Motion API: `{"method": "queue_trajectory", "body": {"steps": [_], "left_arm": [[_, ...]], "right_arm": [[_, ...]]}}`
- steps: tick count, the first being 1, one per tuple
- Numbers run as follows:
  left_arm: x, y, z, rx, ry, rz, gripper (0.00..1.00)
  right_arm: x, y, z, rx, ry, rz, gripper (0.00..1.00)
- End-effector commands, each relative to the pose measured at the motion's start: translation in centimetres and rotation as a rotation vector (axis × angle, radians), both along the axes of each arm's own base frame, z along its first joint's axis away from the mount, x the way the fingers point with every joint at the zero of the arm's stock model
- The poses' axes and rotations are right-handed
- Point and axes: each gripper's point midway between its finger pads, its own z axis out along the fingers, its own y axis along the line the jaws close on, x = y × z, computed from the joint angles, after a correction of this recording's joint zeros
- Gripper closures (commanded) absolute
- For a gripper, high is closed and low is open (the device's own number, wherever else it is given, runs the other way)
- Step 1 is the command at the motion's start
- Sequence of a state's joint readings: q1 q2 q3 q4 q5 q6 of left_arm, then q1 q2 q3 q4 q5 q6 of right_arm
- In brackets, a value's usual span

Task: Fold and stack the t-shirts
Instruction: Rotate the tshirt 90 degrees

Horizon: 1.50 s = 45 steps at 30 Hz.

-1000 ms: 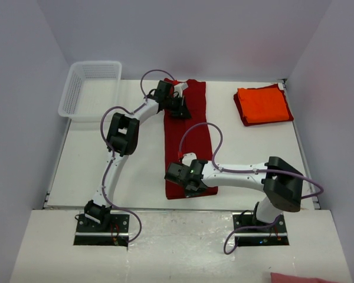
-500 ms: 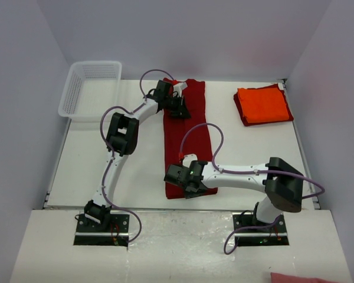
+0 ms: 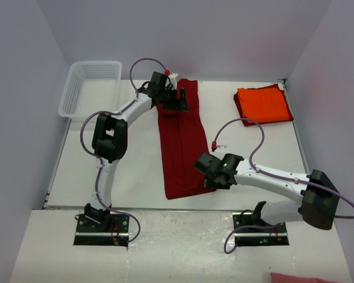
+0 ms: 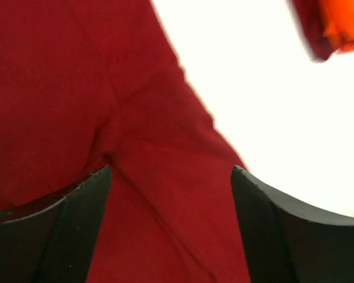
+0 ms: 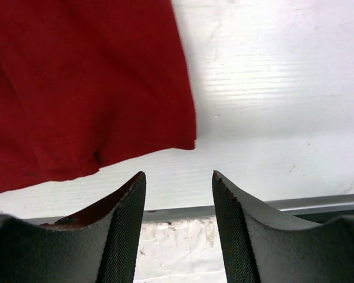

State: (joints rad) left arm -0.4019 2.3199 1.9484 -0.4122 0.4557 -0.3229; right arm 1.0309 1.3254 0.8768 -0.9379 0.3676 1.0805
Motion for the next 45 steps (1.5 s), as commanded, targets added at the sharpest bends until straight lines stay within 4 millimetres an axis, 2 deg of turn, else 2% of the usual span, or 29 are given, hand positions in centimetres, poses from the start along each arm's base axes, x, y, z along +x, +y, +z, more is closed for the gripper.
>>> {"method": "queue_trajectory", "body": {"steps": [1,5,7,8,9,11,12,13,16,17,18,19,20,22,23,29,30,32,33,36,39,40,43,44,45], "left_arm": [[-0.1,-0.6,8.5,0.0,-0.176,0.055,0.15],[-1.1,-0.6,10.8,-0.004,-0.172,0.088,0.13],[-2.1,0.2,9.7,0.018,-0.12,0.164,0.14],[-3.1,0.1,11.1,0.004,-0.132,0.183,0.16],[-4.3,0.5,9.2,0.024,-0.102,0.2,0.16],[-6.5,0.5,8.8,0.0,-0.063,0.229,0.17],[-7.8,0.9,10.5,-0.031,-0.081,0.236,0.19],[-9.6,1.3,8.3,-0.03,-0.033,0.243,0.2],[-13.2,2.6,8.4,-0.055,-0.036,0.252,0.24],[-14.2,2.7,9.8,-0.079,-0.061,0.239,0.24],[-15.4,3.1,8.9,-0.071,-0.033,0.222,0.25],[-16.2,3.2,8.9,-0.075,-0.028,0.204,0.26],[-17.8,3.3,9.0,-0.085,-0.02,0.177,0.28],[-19.3,3.4,9.2,-0.092,-0.024,0.154,0.3],[-20.1,3.6,10.1,-0.104,-0.049,0.145,0.32],[-23.7,4.9,8.4,-0.051,-0.03,0.108,0.35],[-24.3,5.3,7.4,-0.038,-0.013,0.107,0.35],[-24.9,5.7,7.0,-0.033,-0.009,0.106,0.35],[-25.4,6.2,6.0,-0.014,0.009,0.111,0.35],[-26.5,6.7,4.5,-0.003,0.042,0.112,0.36],[-27.4,7.1,3.4,0.006,0.074,0.112,0.36],[-27.8,7.1,3.4,0.003,0.073,0.109,0.36],[-28.9,7.1,2.7,0.003,0.098,0.099,0.37],[-29.4,7.2,2.3,0.01,0.109,0.091,0.37],[-29.8,7.3,2.1,0.02,0.12,0.09,0.37]], "right_arm": [[0.9,-1.1,0.8,0.037,-0.063,-0.036,0.49],[1.0,-1.1,0.7,0.104,-0.061,-0.033,0.48],[1.1,-1.5,0.4,0.112,-0.058,-0.045,0.48],[1.3,-1.8,0.3,0.122,-0.059,-0.06,0.48],[1.9,-1.1,0.8,0.178,-0.085,-0.052,0.48],[1.7,-1.0,0.1,0.228,-0.057,-0.039,0.48],[2.2,-0.2,0.6,0.285,-0.083,-0.029,0.48],[1.9,-0.2,0.0,0.294,-0.074,-0.015,0.48],[2.0,0.6,-0.4,0.336,-0.067,-0.007,0.48],[1.7,0.6,-1.0,0.336,-0.05,-0.003,0.49],[1.8,0.8,-1.2,0.344,-0.051,-0.004,0.5],[1.6,0.6,-2.0,0.33,-0.034,-0.01,0.51],[1.7,0.7,-2.2,0.334,-0.033,-0.018,0.52],[1.6,0.4,-2.9,0.327,-0.027,-0.025,0.53],[1.6,0.4,-3.1,0.329,-0.025,-0.028,0.53],[1.9,-0.7,-4.1,0.29,-0.022,-0.071,0.54],[2.0,-0.8,-4.1,0.287,-0.021,-0.075,0.54],[2.1,-1.1,-4.4,0.276,-0.02,-0.084,0.54],[2.2,-1.1,-4.4,0.275,-0.02,-0.084,0.55],[2.4,-0.9,-4.8,0.275,-0.011,-0.085,0.56],[2.3,-0.8,-5.0,0.277,0.003,-0.096,0.64],[2.3,-0.7,-5.1,0.28,0.007,-0.094,0.72],[2.1,-0.4,-5.1,0.303,0.01,-0.103,0.88],[2.1,-0.4,-5.1,0.309,0.012,-0.104,0.98],[2.2,-0.4,-5.0,0.31,0.007,-0.11,1.0]]}}
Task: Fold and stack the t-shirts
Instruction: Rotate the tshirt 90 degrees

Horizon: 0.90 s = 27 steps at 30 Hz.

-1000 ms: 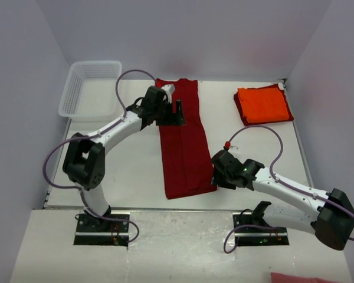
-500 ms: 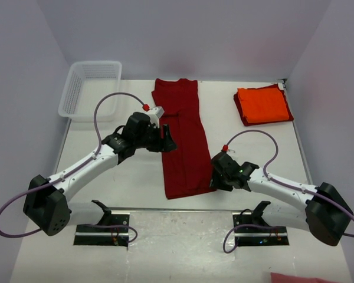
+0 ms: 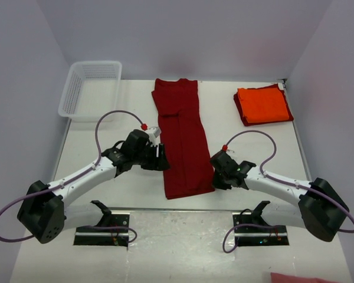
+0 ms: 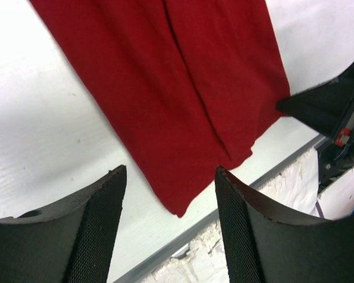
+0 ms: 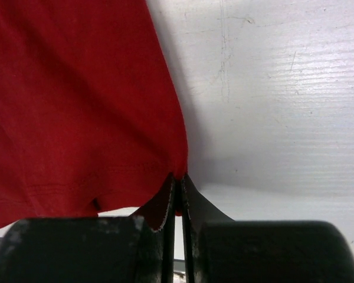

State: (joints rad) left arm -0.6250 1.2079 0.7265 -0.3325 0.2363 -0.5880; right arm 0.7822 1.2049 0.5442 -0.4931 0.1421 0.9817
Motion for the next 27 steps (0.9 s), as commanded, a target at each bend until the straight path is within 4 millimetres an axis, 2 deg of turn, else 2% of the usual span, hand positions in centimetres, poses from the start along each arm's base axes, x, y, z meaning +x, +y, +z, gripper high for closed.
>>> {"method": "queue_trajectory", "body": {"steps": [1,6,10,15,21,27], "left_arm": [[-1.6,-0.5,0.0,-0.005,0.016,-0.02,0.37],[-4.8,-0.6,-1.3,0.035,0.102,-0.038,0.32],[-6.9,-0.3,-2.6,0.023,0.174,-0.036,0.32],[-7.7,-0.1,-3.3,0.028,0.215,-0.021,0.38],[-8.9,-0.8,-5.8,0.032,0.286,-0.024,0.49],[-9.3,-1.0,-7.0,0.033,0.306,-0.014,0.56]], "right_arm": [[0.5,0.3,0.2,0.028,-0.019,-0.022,1.0],[0.4,0.5,0.2,0.045,-0.024,-0.018,1.0],[0.4,0.5,0.4,0.047,-0.032,-0.015,1.0],[0.3,0.4,0.3,0.051,-0.038,-0.007,1.0],[0.2,0.4,0.7,0.076,-0.056,-0.001,1.0],[0.0,0.1,0.7,0.074,-0.061,0.0,1.0]]}}
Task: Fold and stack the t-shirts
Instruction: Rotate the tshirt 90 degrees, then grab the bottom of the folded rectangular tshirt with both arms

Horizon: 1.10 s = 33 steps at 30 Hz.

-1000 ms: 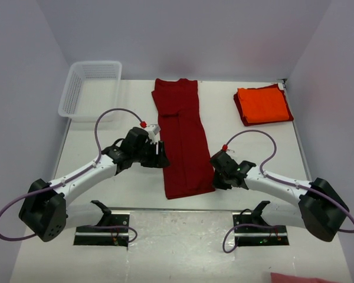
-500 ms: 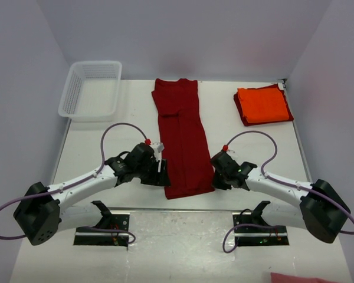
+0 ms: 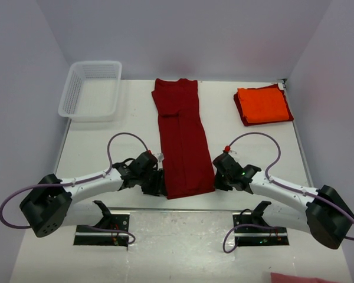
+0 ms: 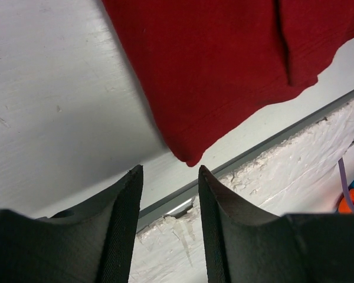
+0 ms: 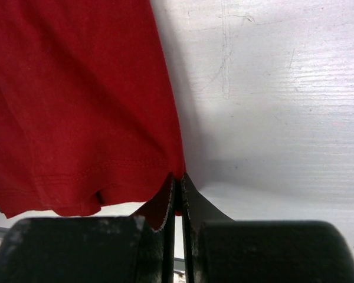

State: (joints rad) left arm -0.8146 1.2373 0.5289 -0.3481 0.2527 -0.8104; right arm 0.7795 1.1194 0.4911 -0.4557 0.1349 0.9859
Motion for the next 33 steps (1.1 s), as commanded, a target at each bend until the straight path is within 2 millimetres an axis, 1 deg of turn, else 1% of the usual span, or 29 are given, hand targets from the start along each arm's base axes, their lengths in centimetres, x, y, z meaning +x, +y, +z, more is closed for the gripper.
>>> {"method": "queue_trajectory", "body": {"steps": [1,5,10,15,19,20,22,24,25,26,30,31,32,33], "left_arm": [[0.3,-1.2,0.2,-0.057,-0.004,0.022,0.57],[0.4,-1.6,-0.3,-0.068,0.01,0.024,0.57],[0.2,-2.8,-0.1,-0.122,0.034,0.013,0.58],[-0.4,-3.1,-0.7,-0.142,0.067,0.003,0.59],[-0.6,-3.0,-0.8,-0.14,0.073,0.002,0.67],[-0.7,-2.9,-0.9,-0.14,0.075,0.001,0.71],[-0.8,-2.8,-1.0,-0.137,0.076,0.002,0.74],[-0.8,-2.7,-1.2,-0.132,0.078,0.003,0.81],[-0.8,-2.8,-1.2,-0.134,0.082,0.004,0.87],[-0.9,-2.9,-1.2,-0.14,0.084,0.001,1.0],[-1.1,-2.6,-1.0,-0.138,0.087,0.002,1.0],[-1.3,-2.5,-1.0,-0.136,0.088,0.003,1.0],[-1.2,-2.3,-0.7,-0.14,0.079,0.008,1.0],[-1.4,-2.0,-0.7,-0.129,0.083,0.02,1.0]], "right_arm": [[0.1,0.1,0.2,0.018,-0.017,0.003,1.0],[0.0,0.2,0.1,0.023,-0.017,0.007,1.0],[-0.1,0.0,0.2,0.022,-0.016,0.001,1.0],[-0.1,-0.1,0.2,0.019,-0.017,0.0,1.0],[-0.1,-0.2,0.2,0.016,-0.017,-0.004,1.0],[-0.2,-0.2,0.2,0.017,-0.016,-0.002,1.0],[-0.1,-0.2,0.2,0.015,-0.019,-0.002,1.0],[-0.1,-0.1,0.1,0.013,-0.013,-0.001,1.0],[-0.1,-0.1,0.1,0.013,-0.011,0.0,1.0],[-0.2,-0.1,0.0,0.01,-0.006,0.001,1.0],[-0.4,-0.1,0.0,-0.004,0.002,0.014,1.0],[-0.3,0.0,0.3,-0.009,-0.002,0.014,1.0],[-0.6,0.2,0.3,-0.024,-0.001,0.027,1.0],[-0.9,-0.2,0.3,-0.054,0.0,0.026,1.0]]}}
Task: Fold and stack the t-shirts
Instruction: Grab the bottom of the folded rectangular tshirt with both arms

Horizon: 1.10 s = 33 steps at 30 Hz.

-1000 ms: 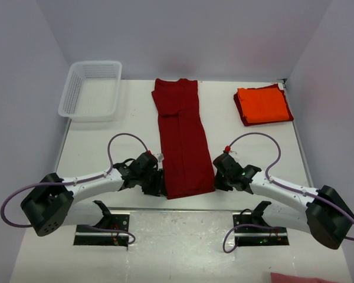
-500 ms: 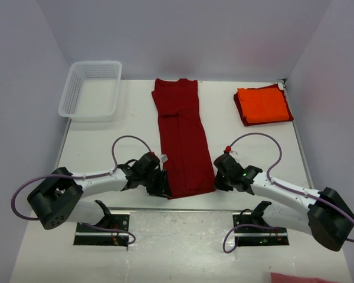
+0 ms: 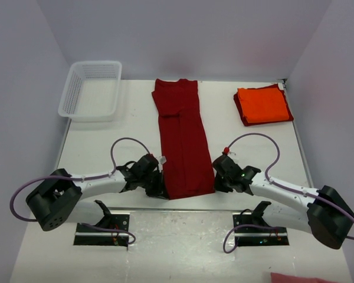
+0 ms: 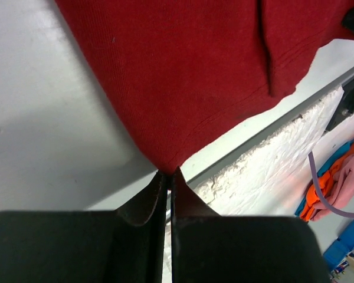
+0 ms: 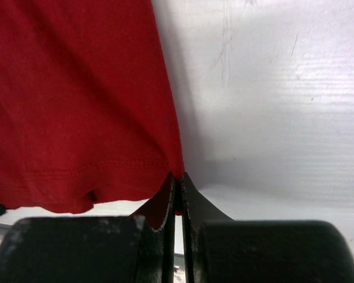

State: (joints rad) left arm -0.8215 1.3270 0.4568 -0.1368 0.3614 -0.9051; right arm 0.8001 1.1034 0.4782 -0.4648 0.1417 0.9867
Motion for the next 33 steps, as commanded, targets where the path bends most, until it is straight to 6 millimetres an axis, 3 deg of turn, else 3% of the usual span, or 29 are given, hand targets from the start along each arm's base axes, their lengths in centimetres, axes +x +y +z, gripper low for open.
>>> {"method": "queue_trajectory", "body": {"steps": [1,8,22,28,33], "left_arm": [[-0.6,0.3,0.8,-0.018,-0.003,0.013,1.0],[-1.9,2.3,1.9,-0.022,-0.017,0.054,1.0],[-3.6,4.0,2.4,-0.022,-0.011,0.053,1.0],[-3.1,3.7,3.1,-0.028,-0.039,0.033,1.0],[0.2,2.7,5.6,0.008,-0.177,0.01,1.0]], "right_arm": [[-0.2,0.1,0.9,-0.048,-0.004,0.008,1.0],[-2.5,1.2,1.9,-0.089,0.002,0.062,1.0],[-6.2,-0.7,2.0,-0.093,0.036,0.033,1.0],[-6.1,0.1,2.9,-0.108,0.012,0.067,1.0],[-3.9,1.2,5.0,-0.137,-0.077,0.135,1.0]]}}
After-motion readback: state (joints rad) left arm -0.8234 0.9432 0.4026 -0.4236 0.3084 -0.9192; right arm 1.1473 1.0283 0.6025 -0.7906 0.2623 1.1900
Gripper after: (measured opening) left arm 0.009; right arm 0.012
